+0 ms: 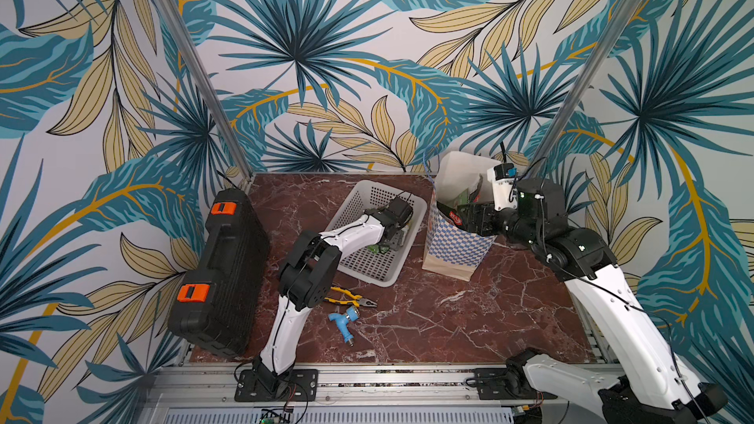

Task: Place the condiment packets inside the bag
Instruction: Pick up the condiment packet from the storage box.

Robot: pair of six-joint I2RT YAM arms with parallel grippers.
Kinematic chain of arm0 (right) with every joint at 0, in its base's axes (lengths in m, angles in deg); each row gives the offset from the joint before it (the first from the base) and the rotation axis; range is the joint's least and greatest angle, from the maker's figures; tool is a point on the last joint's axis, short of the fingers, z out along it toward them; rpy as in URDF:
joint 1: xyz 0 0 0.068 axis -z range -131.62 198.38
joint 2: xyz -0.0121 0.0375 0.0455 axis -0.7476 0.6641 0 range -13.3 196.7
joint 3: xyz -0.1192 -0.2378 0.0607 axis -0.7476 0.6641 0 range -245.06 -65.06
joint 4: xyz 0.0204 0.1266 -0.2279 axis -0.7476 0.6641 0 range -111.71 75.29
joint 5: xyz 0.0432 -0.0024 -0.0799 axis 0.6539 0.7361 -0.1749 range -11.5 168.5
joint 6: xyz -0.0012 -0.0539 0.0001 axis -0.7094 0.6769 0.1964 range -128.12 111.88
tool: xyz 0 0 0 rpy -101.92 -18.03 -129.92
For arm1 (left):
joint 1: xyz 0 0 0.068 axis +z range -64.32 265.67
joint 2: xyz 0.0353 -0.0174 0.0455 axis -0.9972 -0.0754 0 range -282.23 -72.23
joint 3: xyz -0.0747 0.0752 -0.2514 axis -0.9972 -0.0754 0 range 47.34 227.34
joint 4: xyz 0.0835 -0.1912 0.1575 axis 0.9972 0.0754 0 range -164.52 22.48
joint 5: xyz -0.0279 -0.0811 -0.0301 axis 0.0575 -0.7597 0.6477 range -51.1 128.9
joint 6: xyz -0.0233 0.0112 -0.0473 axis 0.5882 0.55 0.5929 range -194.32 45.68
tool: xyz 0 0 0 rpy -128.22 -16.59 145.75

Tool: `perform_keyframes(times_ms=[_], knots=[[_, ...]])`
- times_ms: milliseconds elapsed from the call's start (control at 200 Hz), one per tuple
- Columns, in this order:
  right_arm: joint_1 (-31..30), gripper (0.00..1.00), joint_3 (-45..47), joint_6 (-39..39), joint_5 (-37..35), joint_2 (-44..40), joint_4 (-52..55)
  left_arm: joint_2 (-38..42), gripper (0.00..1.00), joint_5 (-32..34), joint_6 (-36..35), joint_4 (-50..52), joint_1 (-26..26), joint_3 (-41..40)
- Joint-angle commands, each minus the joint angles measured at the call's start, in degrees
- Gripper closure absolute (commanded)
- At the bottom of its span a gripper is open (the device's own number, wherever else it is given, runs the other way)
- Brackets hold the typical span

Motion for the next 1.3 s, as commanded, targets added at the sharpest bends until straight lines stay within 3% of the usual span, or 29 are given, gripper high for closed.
perform_keyframes(times_ms=[0, 220, 416, 571, 766, 1056, 1181, 1292], knots=[[0.13, 0.19, 2.39, -0.42, 1.86, -1.59, -0.75, 0.75, 0.30, 3.01, -0.12, 2.82, -0.04, 3.64], [0.08, 0.18, 5.23, -0.42, 2.82, -2.61, -2.12, 5.22, 0.42, 6.34, -0.13, 1.76, 0.07, 0.94], [0.05, 0.18, 7.11, -1.29, 3.60, -2.98, -3.80, 6.91, 0.41, 5.37, -0.08, 1.20, 1.34, -0.30], [0.07, 0.18, 7.83, -1.47, 4.01, -3.10, -4.07, 7.70, 0.34, 4.15, 0.23, 0.94, 2.50, -1.00], [0.05, 0.18, 8.00, -1.64, 4.35, -3.39, -4.09, 7.97, 0.34, -0.21, 0.92, 0.30, 5.04, -1.96], [0.10, 0.18, 8.25, -2.08, 5.59, -2.93, -4.83, 10.77, 0.50, -9.66, 1.19, -3.12, 8.15, -5.28], [0.05, 0.18, 8.49, -2.18, 5.83, -2.89, -5.03, 11.21, 0.50, -11.91, 1.19, -3.01, 9.11, -5.23], [0.07, 0.19, 8.67, -2.13, 5.84, -3.02, -4.96, 11.66, 0.43, -14.49, 1.17, -2.68, 9.56, -5.06]])
